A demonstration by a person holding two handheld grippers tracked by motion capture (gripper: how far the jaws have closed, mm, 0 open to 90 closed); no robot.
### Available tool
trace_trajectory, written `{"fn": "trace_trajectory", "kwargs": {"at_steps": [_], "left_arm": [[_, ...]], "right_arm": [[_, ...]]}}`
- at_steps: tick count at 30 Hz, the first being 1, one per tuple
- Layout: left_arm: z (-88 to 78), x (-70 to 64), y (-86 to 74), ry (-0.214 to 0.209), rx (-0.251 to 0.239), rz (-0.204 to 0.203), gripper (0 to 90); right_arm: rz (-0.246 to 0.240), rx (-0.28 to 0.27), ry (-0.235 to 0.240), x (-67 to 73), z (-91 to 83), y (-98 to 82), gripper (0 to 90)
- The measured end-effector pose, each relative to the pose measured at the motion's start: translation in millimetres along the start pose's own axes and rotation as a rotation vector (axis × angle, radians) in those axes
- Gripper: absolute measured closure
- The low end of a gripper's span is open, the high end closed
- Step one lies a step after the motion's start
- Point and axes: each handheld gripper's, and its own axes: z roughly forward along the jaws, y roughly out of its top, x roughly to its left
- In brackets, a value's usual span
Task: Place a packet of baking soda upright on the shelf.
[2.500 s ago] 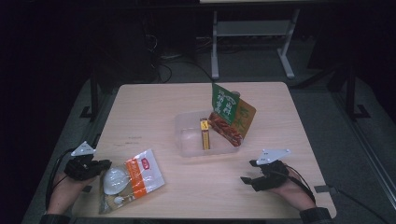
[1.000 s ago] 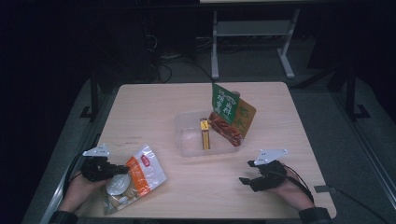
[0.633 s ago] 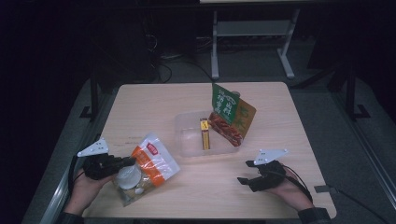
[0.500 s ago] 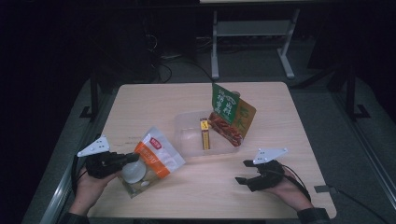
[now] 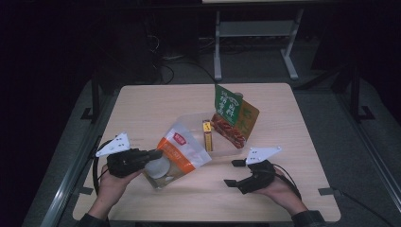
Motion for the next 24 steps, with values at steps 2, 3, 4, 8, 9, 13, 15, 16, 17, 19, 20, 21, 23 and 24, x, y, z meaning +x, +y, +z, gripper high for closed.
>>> {"fn": "trace_trajectory", "kwargs": {"at_steps": [2, 3, 4, 8, 9, 13, 15, 16, 17, 19, 20, 21, 23, 24], "left_arm": [[6.6, -3.6, 2.9, -0.013, -0.007, 0.001, 89.8], [9.8, -5.2, 4.0, -0.022, -0.012, -0.002, 89.8], [13.0, -6.3, 5.0, -0.029, -0.017, 0.000, 89.8], [23.5, -12.5, 8.5, -0.051, -0.037, -0.006, 89.8], [25.5, -13.8, 9.2, -0.052, -0.041, -0.002, 89.8], [28.8, -16.0, 10.2, -0.053, -0.050, -0.003, 89.8], [28.9, -15.5, 9.7, -0.056, -0.059, -0.017, 89.8], [28.6, -14.6, 9.5, -0.054, -0.061, -0.016, 89.8], [28.3, -14.1, 9.4, -0.051, -0.061, -0.019, 89.8], [27.4, -12.6, 8.5, -0.044, -0.067, -0.025, 89.7], [26.5, -11.5, 8.2, -0.041, -0.069, -0.028, 89.7], [25.7, -10.3, 7.9, -0.036, -0.075, -0.031, 89.7], [24.0, -7.8, 7.7, -0.031, -0.079, -0.033, 89.6], [23.4, -6.6, 7.4, -0.030, -0.081, -0.035, 89.6]], "right_arm": [[-0.004, -0.024, 0.019, 1.4, 3.2, 6.7, 24.7], [-0.004, -0.040, 0.029, 1.7, 4.9, 10.1, 24.7], [-0.005, -0.056, 0.047, 2.1, 6.7, 13.3, 24.8], [-0.011, -0.082, 0.074, 5.3, 18.2, 25.1, 27.7], [-0.013, -0.091, 0.078, 5.7, 21.3, 27.9, 28.8], [-0.019, -0.128, 0.106, 6.5, 31.0, 38.3, 47.7], [-0.010, -0.136, 0.126, 5.8, 36.0, 42.2, 57.1], [-0.017, -0.132, 0.129, 5.2, 38.8, 44.0, 63.1], [-0.019, -0.133, 0.131, 5.8, 40.6, 45.7, 69.1], [-0.027, -0.152, 0.142, 5.5, 43.2, 49.4, 77.7], [-0.033, -0.159, 0.152, 4.9, 43.5, 51.5, 81.5], [-0.037, -0.163, 0.160, 5.1, 43.2, 53.9, 84.9], [-0.040, -0.176, 0.175, 5.5, 41.8, 58.5, 87.8], [-0.046, -0.185, 0.183, 5.0, 41.1, 60.6, 88.8]]}}
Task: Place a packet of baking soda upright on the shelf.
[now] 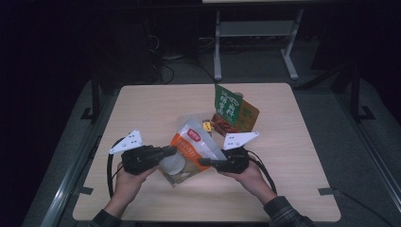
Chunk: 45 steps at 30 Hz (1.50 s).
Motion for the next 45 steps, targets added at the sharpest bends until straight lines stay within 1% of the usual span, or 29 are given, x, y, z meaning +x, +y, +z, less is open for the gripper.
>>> {"fn": "trace_trajectory", "kwargs": {"at_steps": [1, 3, 4, 5, 8, 9, 13, 15, 16, 18, 19, 21, 23, 25, 27, 28, 29, 30, 34, 35, 41, 42, 44, 45], "left_arm": [[0.1, 0.4, -0.3, 0.000, -0.007, -0.008, 89.5], [-0.1, 2.5, -0.6, 0.001, -0.005, -0.004, 89.3], [0.4, 3.7, -0.9, -0.001, -0.006, -0.006, 89.1], [1.1, 4.8, -1.2, -0.002, -0.004, -0.012, 88.8], [6.2, 9.8, -2.5, -0.012, 0.017, -0.026, 86.3], [8.7, 11.3, -3.1, -0.006, 0.030, -0.025, 84.0], [18.6, 14.0, -4.8, -0.010, 0.056, -0.028, 73.7], [19.7, 13.5, -5.0, -0.003, 0.065, -0.024, 63.2], [19.7, 13.5, -5.5, -0.007, 0.066, -0.022, 58.5], [17.8, 12.5, -6.5, 0.005, 0.090, -0.016, 48.8], [16.5, 11.7, -7.7, 0.012, 0.097, -0.014, 45.0], [13.1, 10.7, -11.3, 0.022, 0.129, 0.004, 39.1], [10.3, 9.9, -17.1, 0.023, 0.166, 0.013, 35.2], [8.8, 10.5, -24.2, 0.023, 0.200, 0.012, 31.8], [9.3, 12.5, -31.5, 0.020, 0.226, 0.008, 30.2], [10.4, 13.3, -34.4, 0.021, 0.234, -0.001, 29.0], [11.4, 14.6, -36.6, 0.020, 0.246, -0.003, 28.1], [13.0, 15.3, -38.5, 0.020, 0.249, -0.006, 27.8], [17.3, 16.2, -42.0, 0.019, 0.276, 0.006, 25.9], [17.8, 15.9, -42.9, 0.019, 0.277, 0.000, 25.9], [18.9, 17.0, -45.5, 0.014, 0.303, 0.009, 26.0], [19.2, 16.7, -45.8, 0.012, 0.302, 0.005, 26.0], [19.4, 16.9, -45.9, 0.007, 0.308, 0.015, 25.9], [19.7, 16.6, -46.3, 0.004, 0.311, 0.011, 26.0]], "right_arm": [[0.000, -0.006, 0.010, -0.2, -0.9, 2.3, 89.0], [-0.005, 0.003, 0.017, 0.2, -2.7, 7.5, 89.6], [-0.006, -0.002, 0.024, -0.6, -3.2, 9.3, 89.7], [0.002, -0.003, 0.032, -0.9, -4.4, 10.7, 89.9], [0.015, 0.001, 0.037, -1.0, -7.4, 13.5, 90.0], [0.013, 0.006, 0.036, -0.5, -8.5, 14.3, 90.0], [-0.003, -0.011, 0.055, 2.3, -13.3, 18.7, 90.0], [-0.001, -0.021, 0.064, 4.3, -16.1, 20.6, 90.0], [-0.001, -0.030, 0.067, 4.4, -17.3, 21.4, 90.0], [0.005, -0.043, 0.070, 4.3, -20.6, 23.0, 90.0], [-0.001, -0.052, 0.067, 3.7, -22.3, 23.9, 90.0], [-0.001, -0.059, 0.059, 3.0, -27.4, 26.0, 90.0], [-0.002, -0.073, 0.052, 0.8, -32.9, 29.0, 90.0], [0.000, -0.085, 0.043, -0.9, -38.2, 33.1, 90.0], [-0.003, -0.087, 0.035, -2.8, -42.0, 37.6, 90.0], [-0.003, -0.085, 0.028, -3.6, -43.0, 40.0, 90.0], [-0.011, -0.085, 0.024, -4.9, -43.6, 42.3, 90.0], [-0.016, -0.090, 0.019, -6.4, -43.4, 44.4, 90.0], [-0.019, -0.097, 0.004, -13.5, -41.3, 53.8, 90.0], [-0.020, -0.094, 0.000, -15.4, -40.1, 56.2, 90.0], [-0.032, -0.068, -0.042, -28.2, -27.1, 67.9, 90.0], [-0.036, -0.064, -0.054, -30.9, -24.8, 69.5, 90.0], [-0.034, -0.056, -0.067, -36.5, -20.2, 72.5, 90.0], [-0.034, -0.053, -0.076, -39.1, -17.6, 73.8, 90.0]]}}
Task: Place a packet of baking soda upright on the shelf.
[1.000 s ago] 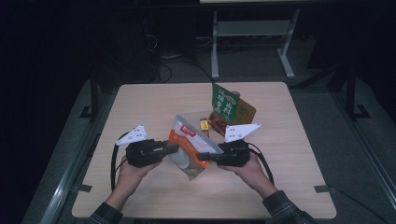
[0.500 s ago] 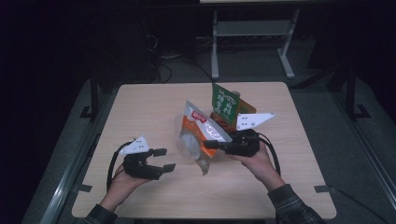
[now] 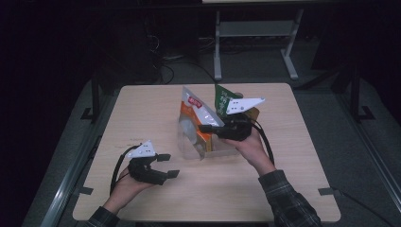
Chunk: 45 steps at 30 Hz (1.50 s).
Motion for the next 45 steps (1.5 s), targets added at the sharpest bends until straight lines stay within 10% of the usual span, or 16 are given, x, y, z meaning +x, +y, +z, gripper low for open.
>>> {"fn": "trace_trajectory", "kwargs": {"at_steps": [26, 35, 45], "left_arm": [[7.6, -2.8, -2.5, -0.033, 0.047, 0.010, 25.9], [8.6, -4.9, -2.4, -0.038, 0.045, 0.018, 25.9], [9.8, -8.2, -2.3, -0.051, 0.043, 0.058, 25.9]], "right_arm": [[0.006, 0.207, -0.110, -28.5, 38.4, -19.6, 86.2], [-0.014, 0.188, -0.205, -21.5, 27.2, -15.5, 50.9], [-0.029, 0.199, -0.240, -5.5, -0.2, -24.5, 40.6]]}}
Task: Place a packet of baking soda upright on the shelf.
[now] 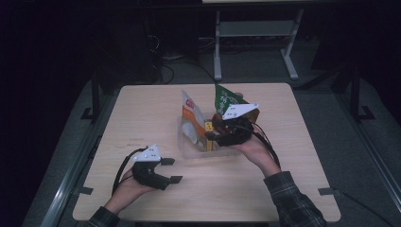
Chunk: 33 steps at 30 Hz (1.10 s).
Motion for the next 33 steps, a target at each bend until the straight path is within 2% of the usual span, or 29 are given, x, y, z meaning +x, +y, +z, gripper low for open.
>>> {"fn": "trace_trajectory", "kwargs": {"at_steps": [5, 13, 20, 24, 33], "left_arm": [[2.7, -3.4, 0.5, -0.001, 0.015, 0.045, 25.8], [6.9, -5.2, 0.7, -0.007, 0.038, 0.075, 25.9], [8.7, -6.4, -0.4, -0.017, 0.052, 0.075, 25.7], [9.8, -8.2, -1.0, -0.012, 0.074, 0.093, 24.4], [9.7, -10.7, -9.1, -0.008, 0.133, 0.105, 23.3]], "right_arm": [[-0.013, -0.003, -0.008, 9.7, -17.3, -12.6, 39.7], [-0.016, 0.005, 0.018, 19.8, -36.2, -38.1, 38.0], [-0.022, 0.037, 0.019, 30.0, -43.5, -60.1, 35.8], [-0.024, 0.067, 0.012, 33.7, -47.0, -73.4, 34.9], [0.005, 0.104, -0.013, 34.3, -53.3, -103.2, 32.6]]}}
